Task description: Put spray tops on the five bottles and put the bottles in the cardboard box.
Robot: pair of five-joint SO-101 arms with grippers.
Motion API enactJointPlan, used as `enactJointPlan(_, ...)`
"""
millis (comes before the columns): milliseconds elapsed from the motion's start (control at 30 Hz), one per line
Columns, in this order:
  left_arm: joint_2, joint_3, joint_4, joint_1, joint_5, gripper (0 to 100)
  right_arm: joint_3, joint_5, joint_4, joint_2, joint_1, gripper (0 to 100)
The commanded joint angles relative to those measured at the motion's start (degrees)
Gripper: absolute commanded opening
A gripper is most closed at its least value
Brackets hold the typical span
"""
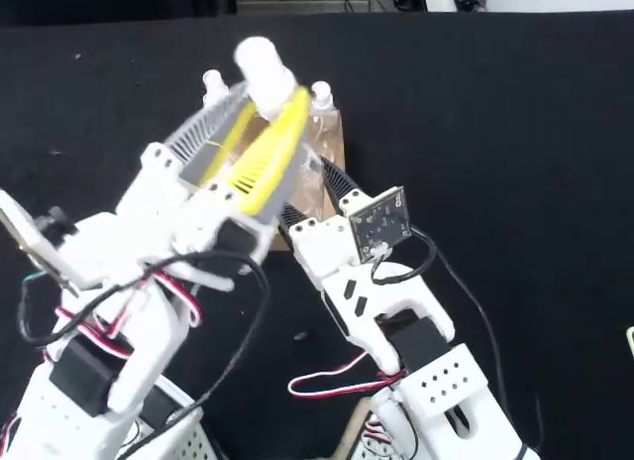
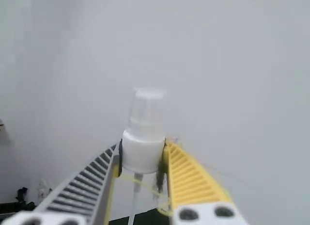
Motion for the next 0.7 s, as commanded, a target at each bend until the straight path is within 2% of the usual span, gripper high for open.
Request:
enactJointPlan(0, 0.4, -1.7, -1.4, -4.1, 0.5, 3, -0.7, 0.4, -0.4, -0.3, 1.2, 1.1)
enactJointPlan(367, 6.4, -2.2, -1.4, -4.7, 0.5, 3, -0.7, 0.4, -0.4, -0.3, 1.5, 1.1)
enactJointPlan(533, 6.9, -2.2, -1.4, -4.7, -5.0, 3, -0.6, 0.4, -0.4, -0.3, 1.3, 1.1)
enactJointPlan(667, 7.1, -1.6, -1.0, -4.2, -5.9, 3, -0.6, 0.4, -0.4, -0.3, 1.5, 1.1)
